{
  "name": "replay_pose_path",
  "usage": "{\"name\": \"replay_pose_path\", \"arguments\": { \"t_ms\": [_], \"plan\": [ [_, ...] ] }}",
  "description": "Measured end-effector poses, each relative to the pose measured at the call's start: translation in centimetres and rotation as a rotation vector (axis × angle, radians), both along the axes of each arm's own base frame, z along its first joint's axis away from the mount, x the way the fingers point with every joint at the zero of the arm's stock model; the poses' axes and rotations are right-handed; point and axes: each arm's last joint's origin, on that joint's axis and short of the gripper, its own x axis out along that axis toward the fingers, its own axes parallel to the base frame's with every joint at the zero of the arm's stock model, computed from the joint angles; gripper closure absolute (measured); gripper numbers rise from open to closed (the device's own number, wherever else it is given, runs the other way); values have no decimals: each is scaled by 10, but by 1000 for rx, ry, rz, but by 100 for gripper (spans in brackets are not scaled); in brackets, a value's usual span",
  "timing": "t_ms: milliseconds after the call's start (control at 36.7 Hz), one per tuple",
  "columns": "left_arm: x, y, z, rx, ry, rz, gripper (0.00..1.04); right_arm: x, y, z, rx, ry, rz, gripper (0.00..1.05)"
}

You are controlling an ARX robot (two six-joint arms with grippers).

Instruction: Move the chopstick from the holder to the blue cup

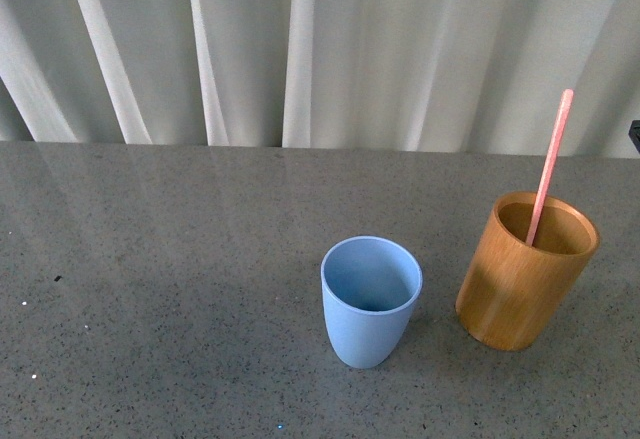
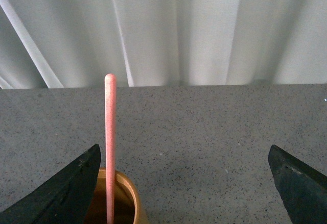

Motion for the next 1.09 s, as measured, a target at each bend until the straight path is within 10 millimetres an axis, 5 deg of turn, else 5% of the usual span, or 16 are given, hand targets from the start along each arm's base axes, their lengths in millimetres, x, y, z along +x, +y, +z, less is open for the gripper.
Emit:
{"name": "replay_pose_path", "arguments": {
  "t_ms": [1091],
  "plan": [
    [0,0,0,0,0,0,7,64,32,-18,80,47,112,10]
  ]
}}
